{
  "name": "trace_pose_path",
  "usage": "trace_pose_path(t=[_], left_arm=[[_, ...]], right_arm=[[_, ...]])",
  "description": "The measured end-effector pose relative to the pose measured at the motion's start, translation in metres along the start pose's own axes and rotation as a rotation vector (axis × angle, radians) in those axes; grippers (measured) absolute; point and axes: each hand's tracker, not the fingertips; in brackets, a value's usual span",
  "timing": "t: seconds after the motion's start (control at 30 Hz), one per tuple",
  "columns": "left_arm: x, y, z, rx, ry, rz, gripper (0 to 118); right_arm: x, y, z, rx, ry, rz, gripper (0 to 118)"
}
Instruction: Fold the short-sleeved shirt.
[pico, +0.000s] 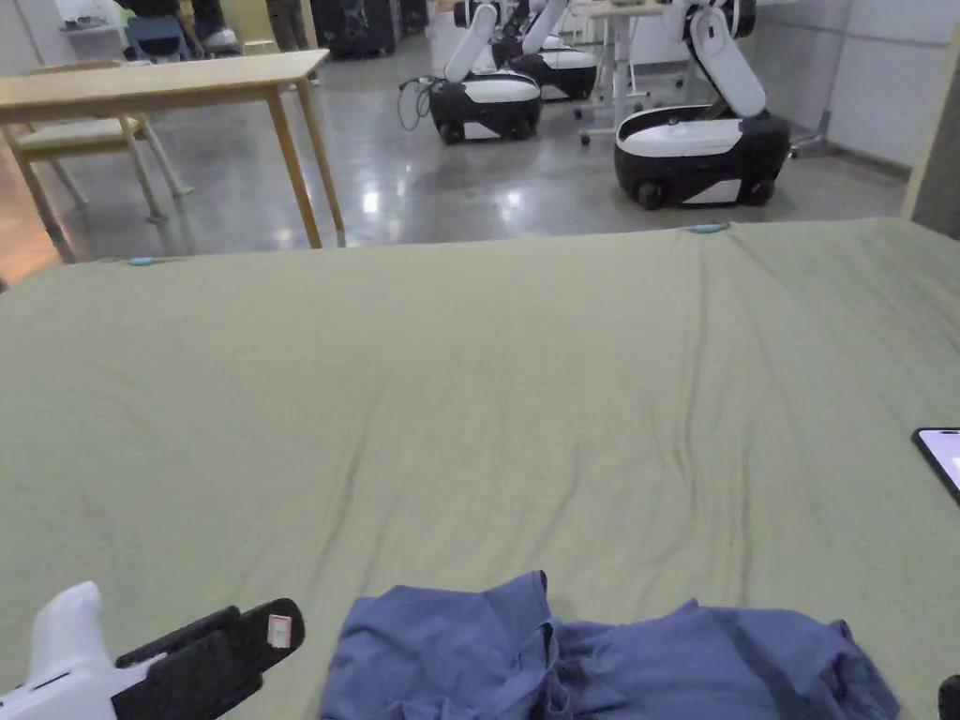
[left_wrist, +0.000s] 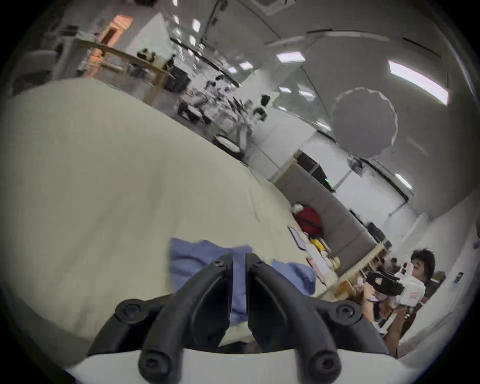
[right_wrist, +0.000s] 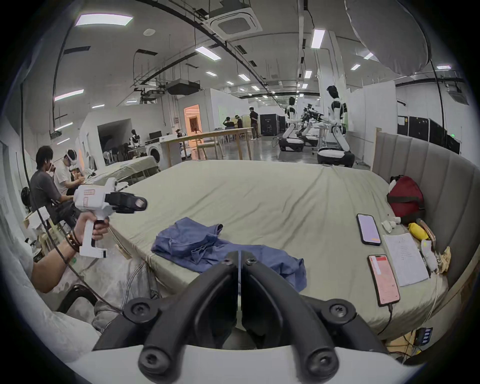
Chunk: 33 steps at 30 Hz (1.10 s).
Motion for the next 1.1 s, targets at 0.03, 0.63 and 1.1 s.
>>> trace_pose_path(t=[0.03,0.63,1.1], left_arm=[[-0.007,0.003,0.01,0.003,0.028,-0.002,11],[-0.064,-0.043,-0.082,-0.177,-0.15,0.233,114],[-0.035,-0.062,-0.15,-0.325,-0.147,0.127,20]], right_arm=[[-0.001,0.0,-0.003,0.0,0.007,0.0,3],[-0.011,0.004,0.002,-0.005,0.005,0.013,3],[-0.008,0.003,0.007,0.004,-0.02,0.003,3]])
